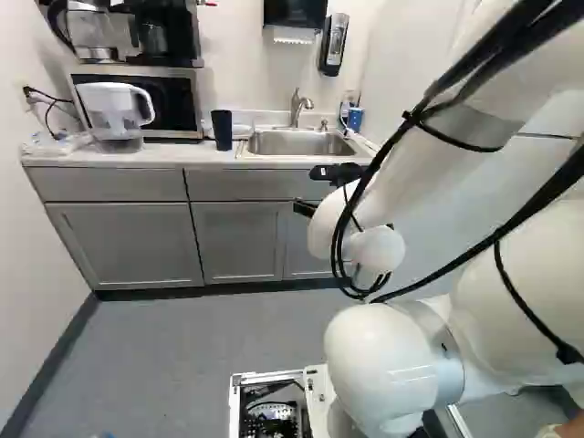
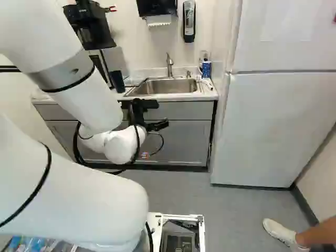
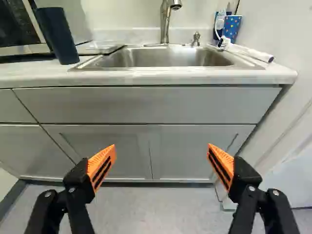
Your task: Rinse the cup and place it in the tray
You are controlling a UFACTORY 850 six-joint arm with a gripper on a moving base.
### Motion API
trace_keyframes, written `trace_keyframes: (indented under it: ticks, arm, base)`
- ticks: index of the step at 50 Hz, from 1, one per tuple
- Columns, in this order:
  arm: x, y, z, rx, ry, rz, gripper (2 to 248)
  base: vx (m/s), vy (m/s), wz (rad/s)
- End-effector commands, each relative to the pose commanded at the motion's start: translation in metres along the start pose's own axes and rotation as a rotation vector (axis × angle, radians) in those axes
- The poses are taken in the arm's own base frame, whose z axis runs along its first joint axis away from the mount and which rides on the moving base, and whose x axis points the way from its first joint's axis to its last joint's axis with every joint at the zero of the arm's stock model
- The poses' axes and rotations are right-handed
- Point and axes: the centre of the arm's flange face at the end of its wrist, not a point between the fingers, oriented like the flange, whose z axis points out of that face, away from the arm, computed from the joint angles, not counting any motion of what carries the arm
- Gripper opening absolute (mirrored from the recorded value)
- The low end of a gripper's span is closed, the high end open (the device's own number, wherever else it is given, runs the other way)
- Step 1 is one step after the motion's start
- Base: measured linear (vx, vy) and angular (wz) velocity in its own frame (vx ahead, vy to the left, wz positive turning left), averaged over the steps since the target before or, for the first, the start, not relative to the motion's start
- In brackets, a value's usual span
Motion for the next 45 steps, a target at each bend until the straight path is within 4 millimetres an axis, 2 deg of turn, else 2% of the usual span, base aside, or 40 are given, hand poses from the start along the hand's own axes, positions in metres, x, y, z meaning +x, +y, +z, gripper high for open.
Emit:
trace_keyframes:
  ticks: [24,45]
  arm:
    - [0.001,0.000,0.001,0.000,0.003,0.000,247]
    - [0.025,0.000,0.010,0.000,0.053,0.000,247]
  base:
    - [0.000,0.000,0.000]
    - [0.000,0.000,0.000]
